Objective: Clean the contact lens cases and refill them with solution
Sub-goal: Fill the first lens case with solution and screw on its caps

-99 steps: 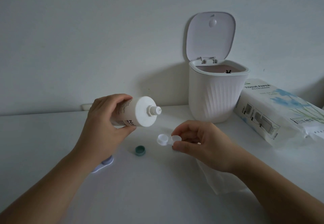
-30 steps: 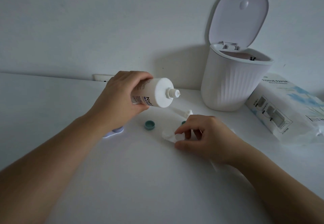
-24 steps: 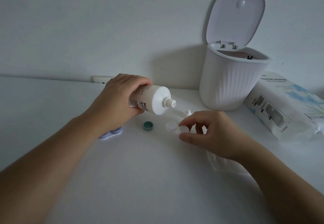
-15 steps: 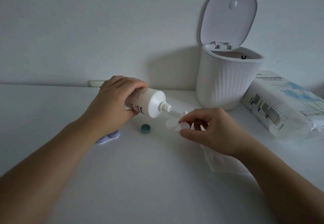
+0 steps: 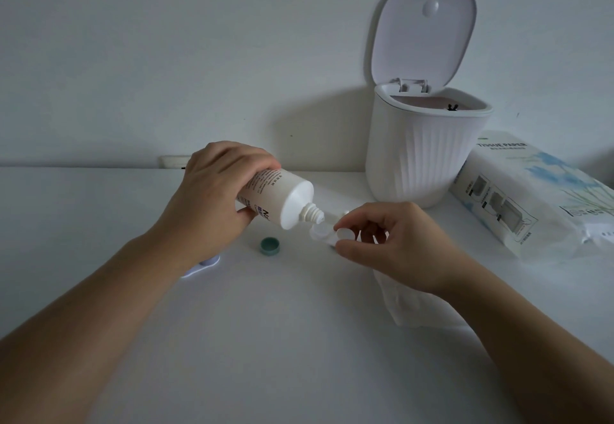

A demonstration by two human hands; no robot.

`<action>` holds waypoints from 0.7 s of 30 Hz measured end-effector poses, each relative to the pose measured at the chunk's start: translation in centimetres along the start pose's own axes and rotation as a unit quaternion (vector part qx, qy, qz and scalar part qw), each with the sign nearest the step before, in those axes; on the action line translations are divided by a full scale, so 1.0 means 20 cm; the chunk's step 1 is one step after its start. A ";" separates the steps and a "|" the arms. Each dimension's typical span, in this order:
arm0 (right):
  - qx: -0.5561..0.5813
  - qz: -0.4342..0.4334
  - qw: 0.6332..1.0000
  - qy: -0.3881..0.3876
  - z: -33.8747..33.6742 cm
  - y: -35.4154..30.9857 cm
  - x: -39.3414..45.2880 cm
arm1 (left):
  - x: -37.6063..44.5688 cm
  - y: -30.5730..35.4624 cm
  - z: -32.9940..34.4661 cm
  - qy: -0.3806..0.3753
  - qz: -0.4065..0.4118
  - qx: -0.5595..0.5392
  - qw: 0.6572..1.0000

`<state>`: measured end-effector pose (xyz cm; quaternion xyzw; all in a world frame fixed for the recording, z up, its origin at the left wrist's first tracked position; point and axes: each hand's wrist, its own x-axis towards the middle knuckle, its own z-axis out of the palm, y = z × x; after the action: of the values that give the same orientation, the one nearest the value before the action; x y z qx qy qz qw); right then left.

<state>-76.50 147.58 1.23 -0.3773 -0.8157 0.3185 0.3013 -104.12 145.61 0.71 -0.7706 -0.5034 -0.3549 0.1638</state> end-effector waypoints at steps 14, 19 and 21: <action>-0.007 -0.002 1.000 -0.005 0.00 0.00 0.00 | 0.00 0.01 0.02 0.020 0.012 0.032 0.999; -0.007 -0.004 1.000 -0.005 0.00 0.00 0.00 | 0.00 0.02 0.02 0.022 0.013 0.040 0.999; -0.006 -0.005 1.000 -0.004 0.00 0.00 0.00 | 0.00 0.02 0.02 0.020 0.011 0.040 0.999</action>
<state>-76.54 147.49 1.21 -0.3739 -0.8205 0.3135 0.2977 -103.62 145.66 0.55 -0.7618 -0.5053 -0.3479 0.2079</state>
